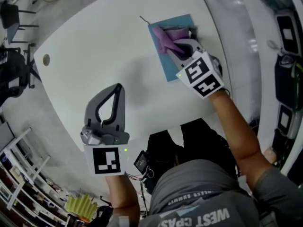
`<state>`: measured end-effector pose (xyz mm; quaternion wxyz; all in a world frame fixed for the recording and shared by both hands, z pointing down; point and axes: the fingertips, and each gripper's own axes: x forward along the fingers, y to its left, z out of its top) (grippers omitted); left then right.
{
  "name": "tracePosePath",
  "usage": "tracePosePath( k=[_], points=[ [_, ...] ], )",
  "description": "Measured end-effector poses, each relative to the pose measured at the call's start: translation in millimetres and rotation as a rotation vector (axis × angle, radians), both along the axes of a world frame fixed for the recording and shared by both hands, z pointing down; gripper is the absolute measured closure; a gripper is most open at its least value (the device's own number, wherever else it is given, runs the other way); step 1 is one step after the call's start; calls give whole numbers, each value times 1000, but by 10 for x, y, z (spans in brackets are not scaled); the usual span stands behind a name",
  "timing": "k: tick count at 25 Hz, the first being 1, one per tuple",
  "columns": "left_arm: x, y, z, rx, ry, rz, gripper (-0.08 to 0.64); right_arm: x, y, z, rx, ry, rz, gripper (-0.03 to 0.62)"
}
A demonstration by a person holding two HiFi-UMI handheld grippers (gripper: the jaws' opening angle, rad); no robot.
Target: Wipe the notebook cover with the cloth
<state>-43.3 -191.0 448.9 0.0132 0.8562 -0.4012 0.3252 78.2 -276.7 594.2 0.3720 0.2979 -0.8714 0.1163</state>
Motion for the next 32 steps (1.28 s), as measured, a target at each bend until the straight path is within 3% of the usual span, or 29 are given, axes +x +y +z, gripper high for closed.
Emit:
tracePosePath(
  k=[4, 8, 13, 22, 27, 32],
  points=[
    [-167, 66, 37, -5, 1, -37, 557, -339, 11, 5, -3, -11, -67, 523],
    [-271, 80, 41, -10, -5, -49, 557, -404, -16, -2, -4, -9, -71, 523],
    [-216, -3, -11, -4, -1, -28, 557, -91, -84, 10, -10, 7, 6, 523],
    [211, -211, -91, 3, -6, 71, 557, 864, -288, 22, -9, 45, 209, 523],
    [377, -252, -66, 4, 3, 86, 557, 956, -391, 28, 2, 49, 207, 523],
    [320, -189, 19, -10, -2, 58, 557, 750, -501, 18, 28, 63, 147, 523]
  ],
)
